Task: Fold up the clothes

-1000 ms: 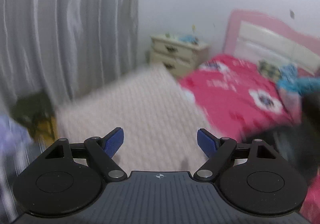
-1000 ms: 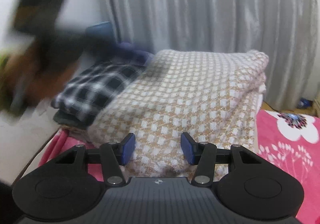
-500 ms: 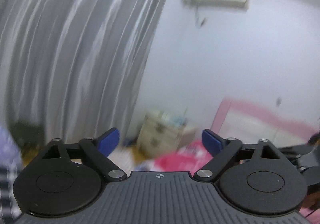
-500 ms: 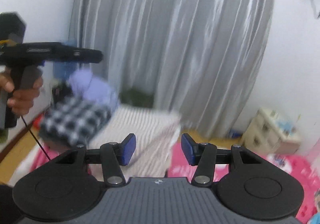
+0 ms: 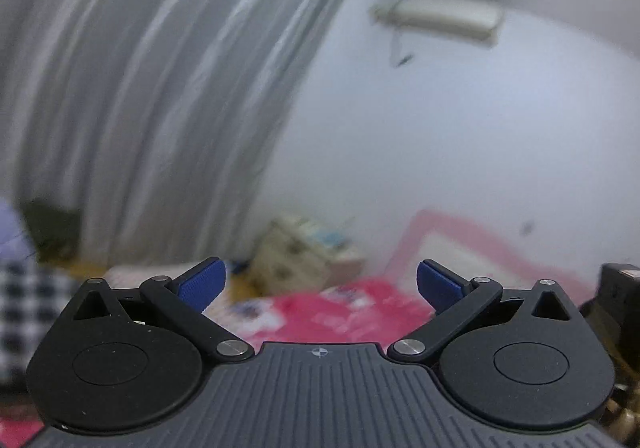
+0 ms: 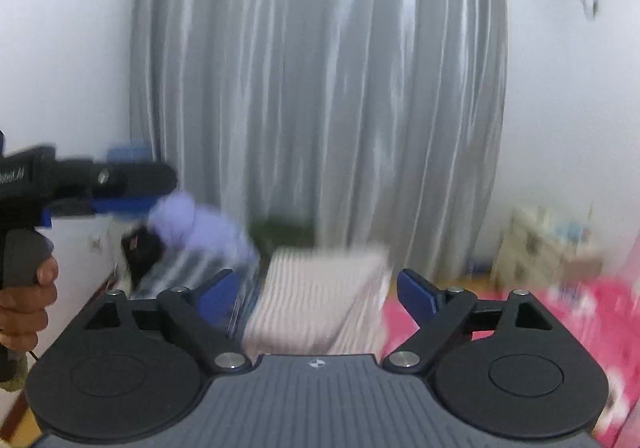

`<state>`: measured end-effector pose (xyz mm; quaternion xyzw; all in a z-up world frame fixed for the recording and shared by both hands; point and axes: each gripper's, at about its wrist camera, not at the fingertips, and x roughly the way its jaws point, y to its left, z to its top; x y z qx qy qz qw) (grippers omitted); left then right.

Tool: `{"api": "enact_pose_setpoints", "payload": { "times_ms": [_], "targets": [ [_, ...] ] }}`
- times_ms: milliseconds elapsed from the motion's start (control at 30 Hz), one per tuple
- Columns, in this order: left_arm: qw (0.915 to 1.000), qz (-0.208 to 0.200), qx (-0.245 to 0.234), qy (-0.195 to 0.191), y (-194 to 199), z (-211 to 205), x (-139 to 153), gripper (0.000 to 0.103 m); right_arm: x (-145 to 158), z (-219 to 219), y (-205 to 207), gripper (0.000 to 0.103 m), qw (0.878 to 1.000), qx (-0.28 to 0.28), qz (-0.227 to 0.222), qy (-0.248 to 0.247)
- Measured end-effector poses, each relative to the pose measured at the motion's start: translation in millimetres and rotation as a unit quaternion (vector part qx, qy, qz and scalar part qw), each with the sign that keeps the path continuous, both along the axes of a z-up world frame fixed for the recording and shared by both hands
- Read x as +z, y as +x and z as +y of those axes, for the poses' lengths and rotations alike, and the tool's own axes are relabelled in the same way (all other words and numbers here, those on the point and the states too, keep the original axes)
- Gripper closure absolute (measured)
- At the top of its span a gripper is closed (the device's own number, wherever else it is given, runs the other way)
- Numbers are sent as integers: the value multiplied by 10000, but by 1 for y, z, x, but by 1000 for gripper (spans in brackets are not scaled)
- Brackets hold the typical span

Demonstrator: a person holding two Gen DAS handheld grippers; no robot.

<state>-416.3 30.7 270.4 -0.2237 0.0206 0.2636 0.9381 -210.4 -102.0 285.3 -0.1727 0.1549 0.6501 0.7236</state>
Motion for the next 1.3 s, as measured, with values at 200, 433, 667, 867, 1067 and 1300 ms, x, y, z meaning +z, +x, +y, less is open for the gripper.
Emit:
{"api": "enact_pose_setpoints", "payload": {
  "times_ms": [200, 433, 667, 867, 1067, 1300],
  "targets": [
    [9779, 1519, 1411, 283, 30, -3, -74, 0, -95, 31, 3, 12, 9926, -332, 135, -1164],
    [9345, 2895, 2069, -84, 55, 9, -131, 0, -143, 56, -20, 5, 9853, -535, 159, -1617],
    [9292, 2801, 2182, -1029, 27, 2, -151, 0, -173, 58, -31, 4, 9759, -792, 66, -2032],
    [9177, 2939, 2459, -1046, 27, 1, -164, 0, -182, 61, -23, 3, 9709, -1095, 219, -2116],
    [9137, 3035, 2534, -943, 24, 3, -168, 0, -185, 63, -19, 1, 9695, -1150, 185, -2156],
    [9088, 3157, 2544, -980, 21, 4, -172, 0, -187, 64, -22, 0, 9702, -1036, 58, -2191]
  ]
}}
